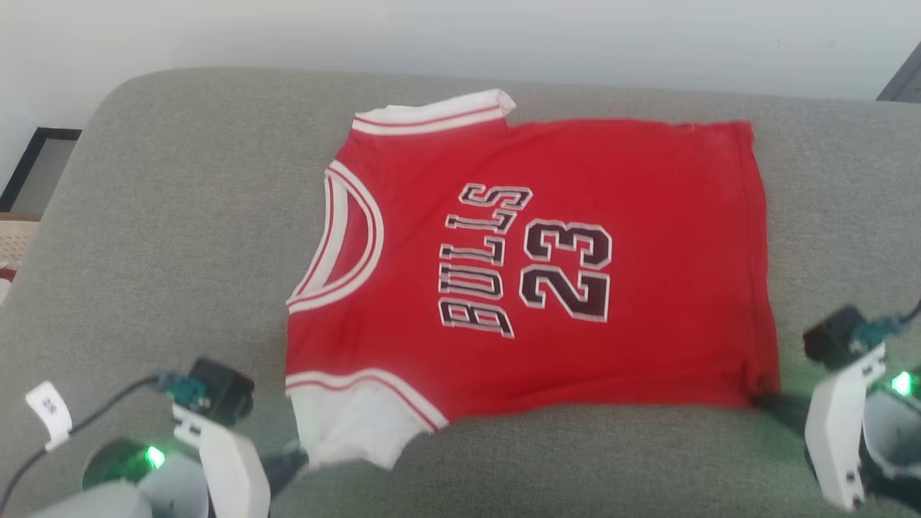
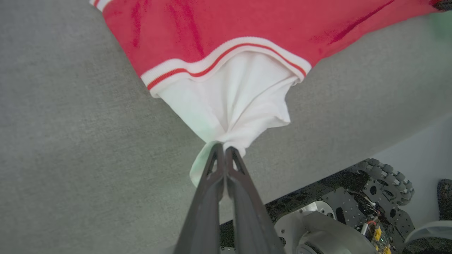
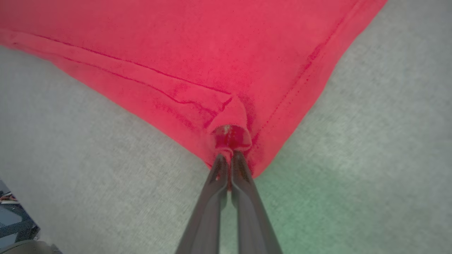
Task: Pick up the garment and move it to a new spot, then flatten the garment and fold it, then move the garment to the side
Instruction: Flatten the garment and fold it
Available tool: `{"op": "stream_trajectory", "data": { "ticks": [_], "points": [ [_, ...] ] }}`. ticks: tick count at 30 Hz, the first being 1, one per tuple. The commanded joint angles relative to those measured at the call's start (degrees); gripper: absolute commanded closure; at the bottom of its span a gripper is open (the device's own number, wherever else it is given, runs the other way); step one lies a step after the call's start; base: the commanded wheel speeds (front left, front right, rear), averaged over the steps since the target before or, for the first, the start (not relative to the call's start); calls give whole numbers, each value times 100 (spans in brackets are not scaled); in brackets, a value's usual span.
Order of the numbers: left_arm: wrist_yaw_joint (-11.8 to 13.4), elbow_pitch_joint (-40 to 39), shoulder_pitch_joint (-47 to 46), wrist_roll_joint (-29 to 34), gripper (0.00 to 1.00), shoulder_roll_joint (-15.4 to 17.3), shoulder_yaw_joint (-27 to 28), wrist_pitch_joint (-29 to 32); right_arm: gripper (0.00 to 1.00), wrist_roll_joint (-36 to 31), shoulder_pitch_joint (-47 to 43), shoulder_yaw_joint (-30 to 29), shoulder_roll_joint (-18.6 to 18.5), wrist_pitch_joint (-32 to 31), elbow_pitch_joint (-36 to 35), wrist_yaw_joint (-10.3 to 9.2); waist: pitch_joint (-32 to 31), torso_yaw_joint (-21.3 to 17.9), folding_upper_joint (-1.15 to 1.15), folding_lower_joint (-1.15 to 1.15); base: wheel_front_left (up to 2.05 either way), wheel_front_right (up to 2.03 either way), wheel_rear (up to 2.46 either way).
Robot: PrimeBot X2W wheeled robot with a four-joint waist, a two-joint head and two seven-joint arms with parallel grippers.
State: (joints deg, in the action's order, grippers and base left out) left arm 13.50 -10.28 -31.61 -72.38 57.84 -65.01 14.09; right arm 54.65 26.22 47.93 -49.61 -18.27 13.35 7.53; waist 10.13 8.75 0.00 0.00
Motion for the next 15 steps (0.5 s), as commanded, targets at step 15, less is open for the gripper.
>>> {"op": "stream_trajectory", "data": {
  "ticks": [15],
  "points": [
    [667, -884, 141, -135, 100, 660, 117, 145, 100, 353, -1096, -588, -468, -73, -1057, -7, 107, -196, 0, 0, 0, 0, 0]
  ]
}}
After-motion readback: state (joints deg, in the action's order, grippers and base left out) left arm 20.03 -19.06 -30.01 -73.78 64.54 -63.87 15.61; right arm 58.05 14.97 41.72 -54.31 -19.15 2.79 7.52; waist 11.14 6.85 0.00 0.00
